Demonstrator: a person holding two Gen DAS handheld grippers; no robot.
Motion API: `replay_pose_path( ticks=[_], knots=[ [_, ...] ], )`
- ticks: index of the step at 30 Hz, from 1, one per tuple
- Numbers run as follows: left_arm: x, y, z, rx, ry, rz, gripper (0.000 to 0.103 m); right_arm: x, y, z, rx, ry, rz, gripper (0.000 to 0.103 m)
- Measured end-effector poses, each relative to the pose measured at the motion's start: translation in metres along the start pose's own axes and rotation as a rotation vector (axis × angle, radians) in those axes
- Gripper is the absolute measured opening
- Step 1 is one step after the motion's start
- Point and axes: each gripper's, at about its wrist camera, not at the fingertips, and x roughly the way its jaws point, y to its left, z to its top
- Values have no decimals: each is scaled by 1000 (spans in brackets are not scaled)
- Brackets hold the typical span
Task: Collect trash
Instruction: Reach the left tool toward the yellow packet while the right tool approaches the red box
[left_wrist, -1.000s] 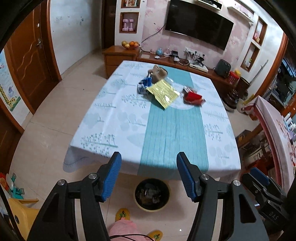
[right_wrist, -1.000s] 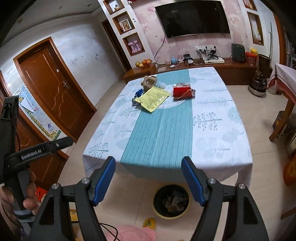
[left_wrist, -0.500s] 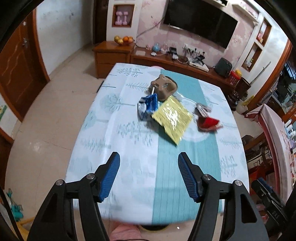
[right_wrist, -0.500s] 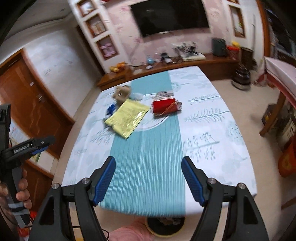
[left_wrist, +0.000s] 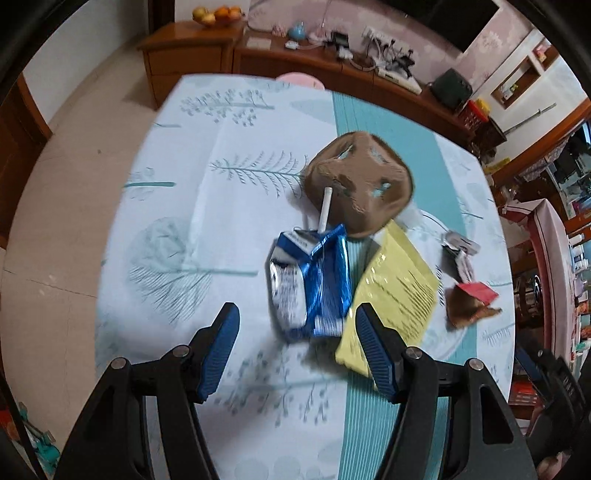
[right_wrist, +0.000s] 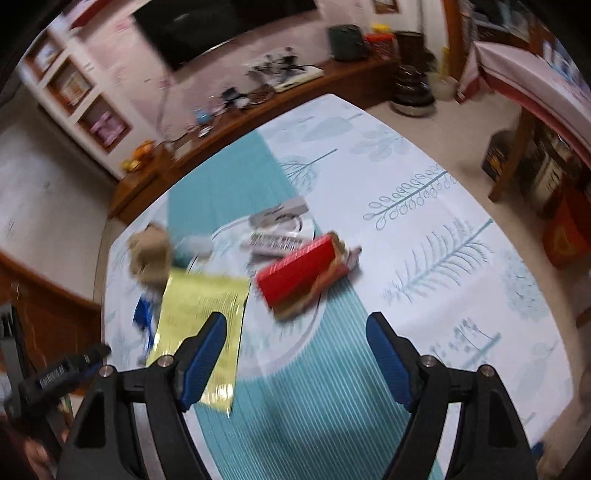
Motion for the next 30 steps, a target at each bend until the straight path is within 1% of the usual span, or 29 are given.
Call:
replay_pose_path(
  ticks=[5, 9, 12, 18, 22, 24, 28, 30],
  knots=[
    [43, 5, 17, -43, 96, -21, 64, 38, -9, 22, 137, 49, -38, 80],
    [58, 2, 20, -43, 132, -19, 64, 56, -15, 26, 202, 72, -56, 80],
    [60, -5, 22, -18, 129, -6, 64, 62, -16, 24, 219, 88, -60, 80],
    [36, -26, 22, 101, 61, 16, 64, 70, -15, 25, 227, 107, -51, 80],
    [24, -46, 23, 185, 46, -57, 64, 72, -17, 25, 225, 108, -46, 80],
    [25, -62, 24, 253, 44, -101, 64, 74, -18, 26, 222, 112, -42, 80],
    [32, -81, 28, 348, 85, -177, 64, 76, -17, 28, 210, 117, -40, 80],
    [38, -86, 30, 377, 102, -179, 64, 77, -16, 28, 202, 119, -37, 80]
  ],
)
